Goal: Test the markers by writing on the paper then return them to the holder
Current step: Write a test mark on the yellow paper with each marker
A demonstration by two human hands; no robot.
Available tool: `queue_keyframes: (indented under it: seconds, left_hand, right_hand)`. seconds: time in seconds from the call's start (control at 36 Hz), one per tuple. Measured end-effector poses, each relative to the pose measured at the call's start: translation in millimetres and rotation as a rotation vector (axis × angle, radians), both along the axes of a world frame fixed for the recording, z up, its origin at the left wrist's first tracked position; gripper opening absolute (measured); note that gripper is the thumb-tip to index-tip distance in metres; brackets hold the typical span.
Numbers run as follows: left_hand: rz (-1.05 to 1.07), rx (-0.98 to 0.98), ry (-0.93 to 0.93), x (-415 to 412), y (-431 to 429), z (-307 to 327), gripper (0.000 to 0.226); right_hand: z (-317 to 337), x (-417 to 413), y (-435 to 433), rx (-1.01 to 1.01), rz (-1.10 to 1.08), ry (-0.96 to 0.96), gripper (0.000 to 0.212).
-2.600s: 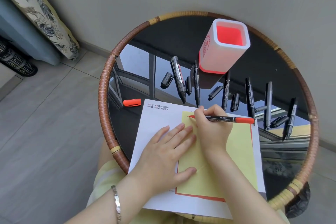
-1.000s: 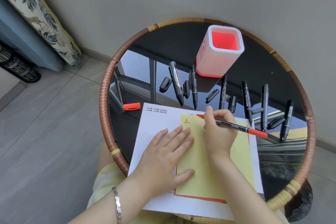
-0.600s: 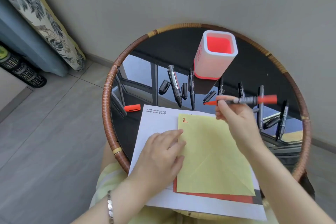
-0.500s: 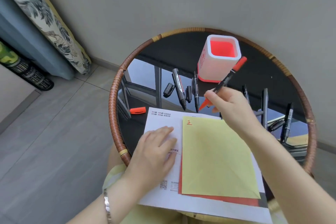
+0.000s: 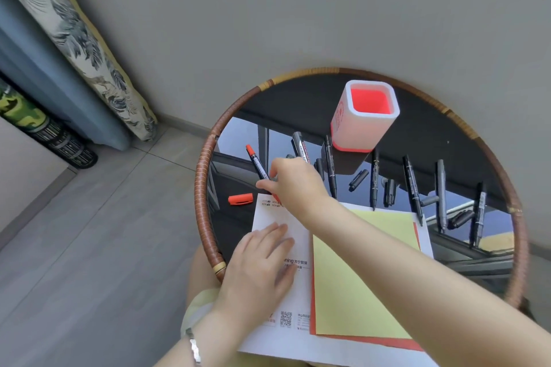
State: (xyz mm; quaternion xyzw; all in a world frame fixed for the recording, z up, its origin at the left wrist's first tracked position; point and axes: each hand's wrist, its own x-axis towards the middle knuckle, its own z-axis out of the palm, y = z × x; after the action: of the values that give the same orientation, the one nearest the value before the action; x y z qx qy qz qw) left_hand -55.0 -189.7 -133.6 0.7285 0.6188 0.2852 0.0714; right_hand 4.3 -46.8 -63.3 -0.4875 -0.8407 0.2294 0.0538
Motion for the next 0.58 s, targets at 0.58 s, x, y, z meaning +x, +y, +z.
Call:
queue_keyframes:
  seconds: [0.58]
  left_hand:
    - [0.227,-0.435,-0.172,38.3,8.8,43.8,0.039]
  right_hand:
    - [11.9,38.5,22.6,-0.200,-0.429,0.317,0.029]
